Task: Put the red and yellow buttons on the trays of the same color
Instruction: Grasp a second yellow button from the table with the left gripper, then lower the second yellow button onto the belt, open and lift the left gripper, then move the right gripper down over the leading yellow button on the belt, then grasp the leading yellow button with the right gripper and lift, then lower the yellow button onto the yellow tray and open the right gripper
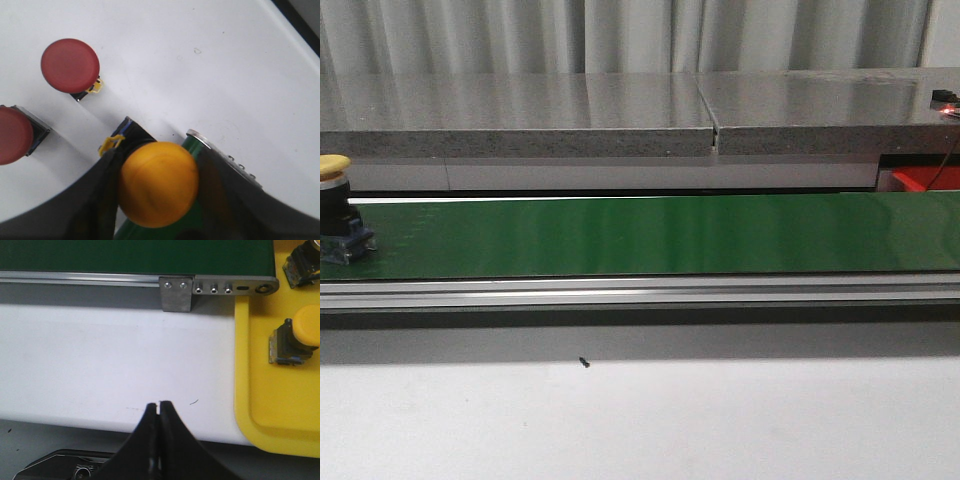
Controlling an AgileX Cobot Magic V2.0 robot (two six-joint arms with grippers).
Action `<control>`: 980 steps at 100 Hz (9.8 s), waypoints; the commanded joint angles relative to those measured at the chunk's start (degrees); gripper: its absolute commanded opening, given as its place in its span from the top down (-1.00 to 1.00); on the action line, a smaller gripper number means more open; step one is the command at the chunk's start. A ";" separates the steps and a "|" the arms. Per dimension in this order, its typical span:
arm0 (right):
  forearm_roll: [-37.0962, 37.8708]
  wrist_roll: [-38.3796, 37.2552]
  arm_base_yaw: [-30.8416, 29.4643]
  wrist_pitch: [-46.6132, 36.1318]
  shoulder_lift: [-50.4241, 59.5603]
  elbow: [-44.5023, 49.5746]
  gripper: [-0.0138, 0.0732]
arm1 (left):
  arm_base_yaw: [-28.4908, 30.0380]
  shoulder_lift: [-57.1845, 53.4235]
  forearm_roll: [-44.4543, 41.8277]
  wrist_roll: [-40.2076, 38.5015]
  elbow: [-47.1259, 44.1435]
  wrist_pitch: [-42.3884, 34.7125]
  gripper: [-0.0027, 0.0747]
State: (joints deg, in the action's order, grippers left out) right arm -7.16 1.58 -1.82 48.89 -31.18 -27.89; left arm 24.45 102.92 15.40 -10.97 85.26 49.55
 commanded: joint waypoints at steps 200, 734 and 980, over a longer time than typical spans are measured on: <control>0.02 0.46 0.06 -2.62 -0.07 -2.02 0.89 | -12.29 -38.98 4.54 20.50 -24.91 -7.37 0.98; 9.20 -18.06 20.37 3.50 -55.04 -51.97 0.33 | -26.38 -81.84 -7.15 10.35 -57.37 -19.86 0.98; 8.82 -16.97 -22.16 -17.14 -58.91 -26.90 -0.61 | -26.38 -81.84 -7.15 10.35 -57.37 -19.86 0.98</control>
State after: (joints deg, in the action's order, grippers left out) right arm 1.62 -16.10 -23.62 34.06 -92.10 -53.70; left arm -1.89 20.73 7.78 0.00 26.31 33.61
